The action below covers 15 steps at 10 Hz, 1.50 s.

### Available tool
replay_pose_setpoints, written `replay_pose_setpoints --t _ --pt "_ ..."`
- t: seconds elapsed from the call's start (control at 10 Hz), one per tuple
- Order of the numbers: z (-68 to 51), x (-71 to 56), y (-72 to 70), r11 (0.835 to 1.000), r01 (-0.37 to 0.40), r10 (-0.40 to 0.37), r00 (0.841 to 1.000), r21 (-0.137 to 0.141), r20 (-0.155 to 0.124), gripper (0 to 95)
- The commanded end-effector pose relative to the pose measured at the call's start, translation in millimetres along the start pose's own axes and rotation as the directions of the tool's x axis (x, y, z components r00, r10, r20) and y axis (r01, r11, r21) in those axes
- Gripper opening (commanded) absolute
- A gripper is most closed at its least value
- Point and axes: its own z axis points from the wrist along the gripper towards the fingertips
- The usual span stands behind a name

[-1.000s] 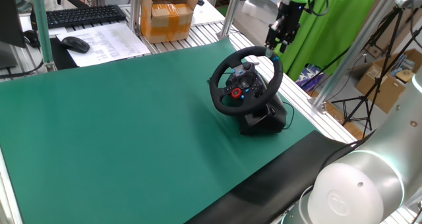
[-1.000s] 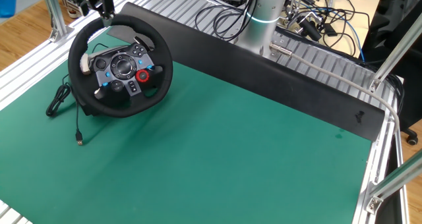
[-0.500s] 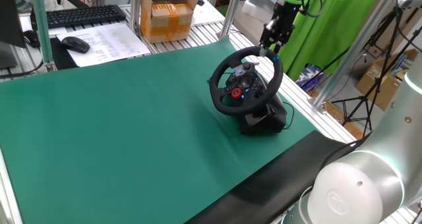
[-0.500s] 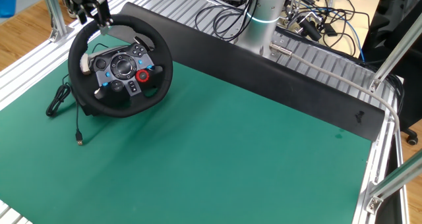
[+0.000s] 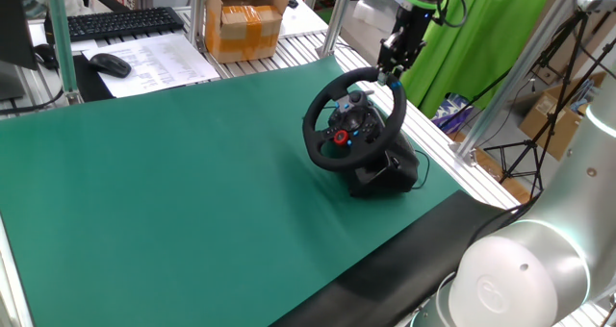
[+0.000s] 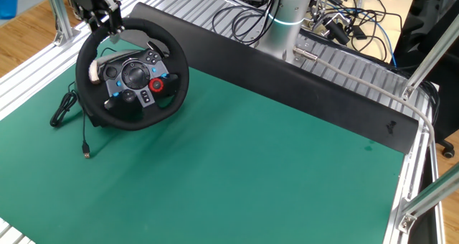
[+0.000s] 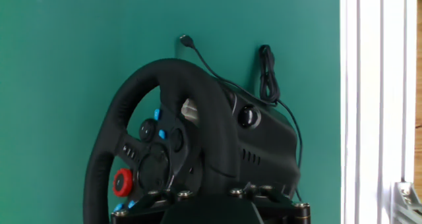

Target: Rotate the steering wheel 90 degrees counterclockwise

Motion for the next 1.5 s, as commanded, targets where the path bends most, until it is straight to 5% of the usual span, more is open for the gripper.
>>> replay_pose_setpoints --t 0.1,0.5,0.8,1.0,1.1,1.2,1.5 --pt "1.3 1.1 1.3 1.0 0.011 -0.011 1.0 0.006 0.003 0.0" --pt "19.1 -30.3 0.6 0.999 0.034 -0.034 0.999 -0.02 0.005 0.0" --pt "34.4 -42.2 7.0 1.0 0.019 -0.019 1.0 -0.022 0.008 0.0" --pt "33.9 -42.5 7.9 1.0 0.012 -0.012 1.0 -0.022 0.006 0.0" --pt "33.4 -42.2 7.9 1.0 0.005 -0.005 1.0 -0.018 0.008 38.0" --pt "30.1 -40.4 7.0 1.0 -0.019 0.019 1.0 -0.015 0.014 95.0" --pt "26.3 -37.7 5.9 0.999 -0.043 0.043 0.999 -0.016 0.011 95.0"
